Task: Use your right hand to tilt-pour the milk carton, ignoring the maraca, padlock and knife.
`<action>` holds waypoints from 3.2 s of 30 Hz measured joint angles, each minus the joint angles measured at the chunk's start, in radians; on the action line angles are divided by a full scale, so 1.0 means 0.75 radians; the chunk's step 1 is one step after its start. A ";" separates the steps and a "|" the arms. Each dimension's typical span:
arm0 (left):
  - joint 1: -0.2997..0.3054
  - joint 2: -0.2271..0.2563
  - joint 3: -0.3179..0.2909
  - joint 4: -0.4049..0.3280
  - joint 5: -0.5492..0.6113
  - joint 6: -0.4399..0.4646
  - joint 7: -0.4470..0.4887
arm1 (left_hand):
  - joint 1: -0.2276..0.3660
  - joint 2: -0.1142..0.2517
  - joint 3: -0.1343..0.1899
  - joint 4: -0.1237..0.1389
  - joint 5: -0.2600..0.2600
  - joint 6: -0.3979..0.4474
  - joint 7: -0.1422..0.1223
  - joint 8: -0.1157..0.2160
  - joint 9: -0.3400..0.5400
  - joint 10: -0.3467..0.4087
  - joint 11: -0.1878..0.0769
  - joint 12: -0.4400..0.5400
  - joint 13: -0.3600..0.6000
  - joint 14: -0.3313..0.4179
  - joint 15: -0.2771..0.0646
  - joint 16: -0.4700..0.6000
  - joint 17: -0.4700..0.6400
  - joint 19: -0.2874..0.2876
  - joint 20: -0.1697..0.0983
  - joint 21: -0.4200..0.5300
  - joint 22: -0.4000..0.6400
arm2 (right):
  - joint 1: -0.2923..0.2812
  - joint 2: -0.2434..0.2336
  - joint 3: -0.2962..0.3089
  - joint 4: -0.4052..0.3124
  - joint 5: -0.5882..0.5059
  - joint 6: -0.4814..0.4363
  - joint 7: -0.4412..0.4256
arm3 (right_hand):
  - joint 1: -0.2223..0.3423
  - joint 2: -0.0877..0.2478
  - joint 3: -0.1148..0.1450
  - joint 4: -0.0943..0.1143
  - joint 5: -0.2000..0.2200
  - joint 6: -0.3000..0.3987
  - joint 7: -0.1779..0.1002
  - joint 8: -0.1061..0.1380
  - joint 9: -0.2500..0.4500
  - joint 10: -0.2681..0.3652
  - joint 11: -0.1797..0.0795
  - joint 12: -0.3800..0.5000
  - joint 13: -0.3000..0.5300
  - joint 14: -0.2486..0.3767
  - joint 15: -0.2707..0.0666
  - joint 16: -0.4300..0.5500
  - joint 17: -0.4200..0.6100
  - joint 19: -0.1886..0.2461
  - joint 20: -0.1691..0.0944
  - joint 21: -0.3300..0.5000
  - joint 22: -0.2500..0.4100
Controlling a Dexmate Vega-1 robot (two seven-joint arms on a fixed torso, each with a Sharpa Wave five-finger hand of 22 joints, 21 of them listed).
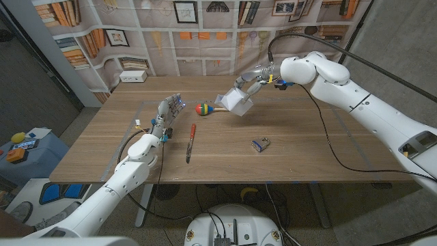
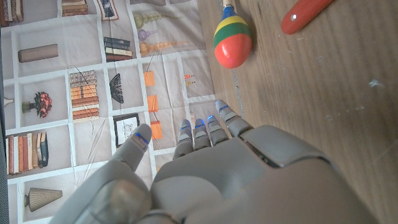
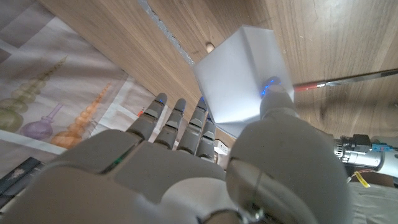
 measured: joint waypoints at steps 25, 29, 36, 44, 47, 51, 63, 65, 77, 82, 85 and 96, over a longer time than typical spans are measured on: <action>-0.013 0.014 0.004 -0.012 0.005 0.039 0.011 | 0.000 0.000 -0.011 -0.011 0.000 -0.016 0.007 0.000 0.000 -0.006 0.004 0.000 -0.001 -0.014 0.000 0.000 0.000 -0.004 -0.004 0.000 0.000 | -0.103 -0.018 0.023 0.122 0.443 -0.071 -0.238 | 0.000 0.000 0.000 0.000 0.006 0.002 0.002 0.008 0.000 0.014 0.000 0.000 0.006 0.014 0.000 0.007 0.000 0.005 -0.015 0.000 0.000; -0.015 0.016 0.004 -0.013 0.005 0.040 0.012 | 0.000 0.000 -0.015 -0.015 0.000 -0.016 0.007 0.000 0.000 -0.006 0.004 0.000 -0.001 -0.014 0.000 0.000 0.000 -0.004 -0.004 0.000 0.000 | -0.109 -0.018 0.023 0.131 0.486 -0.069 -0.267 | 0.000 0.000 -0.006 -0.005 0.006 0.009 0.009 0.013 -0.006 0.014 0.000 0.000 0.006 0.014 0.000 0.007 0.000 0.005 -0.015 0.000 0.000; -0.015 0.015 0.003 -0.013 0.005 0.041 0.013 | 0.000 0.000 -0.015 -0.015 0.000 -0.016 0.007 0.000 0.000 -0.006 0.004 0.000 -0.001 -0.014 0.000 0.000 0.000 -0.004 -0.004 0.000 0.000 | -0.117 -0.014 0.023 0.149 0.572 -0.030 -0.321 | 0.000 0.000 -0.006 -0.005 0.006 0.009 0.009 0.013 -0.006 0.014 0.000 0.000 0.013 0.014 0.000 0.007 0.000 -0.001 -0.020 0.000 0.000; -0.015 0.013 0.000 -0.011 0.001 0.043 0.017 | 0.000 0.000 -0.015 -0.015 0.000 -0.016 0.007 0.000 0.000 -0.006 0.004 0.000 -0.001 -0.014 0.000 0.000 0.000 -0.004 -0.004 0.000 0.000 | -0.164 0.027 0.004 0.272 0.643 0.032 -0.384 | 0.000 0.000 -0.006 -0.005 0.006 0.004 0.004 0.013 -0.006 0.014 0.000 0.000 0.013 0.014 0.000 0.007 0.000 -0.005 -0.024 0.000 0.000; -0.014 0.013 -0.001 -0.011 -0.001 0.043 0.018 | 0.000 0.000 -0.015 -0.015 0.000 -0.016 0.007 0.000 0.000 -0.006 0.004 0.000 -0.001 -0.014 0.000 0.000 0.000 -0.004 -0.004 0.000 0.000 | -0.173 0.036 -0.001 0.292 0.660 0.051 -0.406 | 0.000 0.000 -0.006 -0.005 0.006 0.004 0.004 0.013 -0.006 0.013 -0.001 -0.005 0.013 0.014 0.000 0.007 0.005 -0.005 -0.024 0.000 0.000; -0.011 0.013 -0.002 -0.011 -0.003 0.043 0.018 | 0.000 0.000 -0.019 -0.018 0.000 -0.016 0.007 0.000 0.000 -0.006 0.004 0.000 -0.001 -0.014 0.000 0.000 0.000 -0.004 -0.004 0.000 0.000 | -0.182 0.047 -0.007 0.316 0.673 0.080 -0.434 | 0.000 0.000 -0.006 -0.005 0.006 -0.003 -0.003 0.013 -0.006 0.009 -0.005 -0.010 0.013 0.014 0.000 0.007 0.007 -0.005 -0.024 -0.006 0.000; -0.003 0.019 -0.006 -0.012 -0.007 0.047 0.018 | 0.000 0.000 -0.018 -0.018 0.000 -0.011 0.012 0.000 0.000 -0.006 0.004 0.000 -0.001 -0.014 0.000 0.000 0.000 -0.004 -0.004 0.000 0.000 | -0.201 0.087 -0.032 0.391 0.684 0.160 -0.506 | 0.000 0.000 -0.006 -0.005 0.006 -0.003 -0.003 0.013 -0.006 0.004 0.000 -0.010 0.013 0.004 0.000 0.006 0.006 -0.012 -0.017 -0.005 0.000; -0.001 0.021 -0.007 -0.015 -0.009 0.049 0.018 | 0.000 0.000 -0.018 -0.018 0.000 -0.011 0.012 0.006 0.000 -0.006 0.004 0.000 -0.001 -0.014 0.000 0.000 0.000 -0.004 -0.004 0.000 0.000 | -0.205 0.097 -0.040 0.405 0.678 0.173 -0.524 | 0.000 0.000 -0.006 -0.005 0.006 -0.003 -0.003 0.012 -0.006 0.004 0.000 -0.010 0.015 0.004 0.000 0.006 0.006 -0.012 -0.017 -0.005 0.000; 0.007 0.029 -0.012 -0.023 -0.014 0.054 0.018 | 0.000 0.000 -0.018 -0.018 0.000 -0.006 0.007 0.006 0.000 -0.006 0.004 0.000 -0.001 -0.014 0.000 0.000 0.000 -0.004 -0.004 0.000 0.000 | -0.211 0.139 -0.078 0.472 0.612 0.233 -0.603 | -0.014 -0.014 -0.011 -0.010 0.006 -0.005 -0.015 0.012 -0.006 0.004 0.000 -0.010 0.019 0.004 0.000 0.006 0.006 -0.013 -0.016 -0.005 0.000; 0.009 0.032 -0.013 -0.024 -0.015 0.054 0.016 | 0.000 0.000 -0.018 -0.018 0.000 -0.006 0.007 0.006 0.000 -0.006 0.004 0.000 -0.001 -0.014 0.000 0.000 0.000 -0.004 -0.004 0.000 0.000 | -0.211 0.160 -0.098 0.510 0.580 0.258 -0.632 | -0.023 -0.023 -0.017 -0.005 0.000 -0.005 -0.025 0.009 -0.006 -0.005 0.009 -0.020 0.019 0.004 0.000 0.006 0.006 -0.020 -0.009 -0.005 0.000; 0.009 0.033 -0.014 -0.024 -0.016 0.054 0.014 | 0.000 0.000 -0.018 -0.018 0.000 -0.006 0.007 0.006 0.000 -0.006 0.004 0.000 -0.001 -0.014 0.000 0.000 0.000 -0.004 -0.004 0.000 0.000 | -0.210 0.169 -0.107 0.527 0.568 0.268 -0.641 | -0.023 -0.023 -0.017 -0.005 0.000 -0.010 -0.029 0.009 -0.006 -0.006 0.010 -0.020 0.019 -0.008 -0.002 0.006 0.013 -0.020 -0.009 -0.005 0.000; 0.011 0.037 -0.018 -0.026 -0.019 0.056 0.011 | 0.000 0.000 -0.018 -0.018 0.000 -0.006 0.007 0.006 0.000 -0.006 0.004 0.000 -0.001 -0.014 0.000 0.000 0.000 -0.004 -0.004 0.000 0.000 | -0.196 0.197 -0.133 0.592 0.526 0.304 -0.678 | -0.026 -0.044 -0.028 -0.005 0.000 -0.032 -0.031 0.003 -0.006 -0.037 0.012 -0.031 0.023 -0.027 0.002 0.000 0.013 -0.025 -0.014 -0.005 0.000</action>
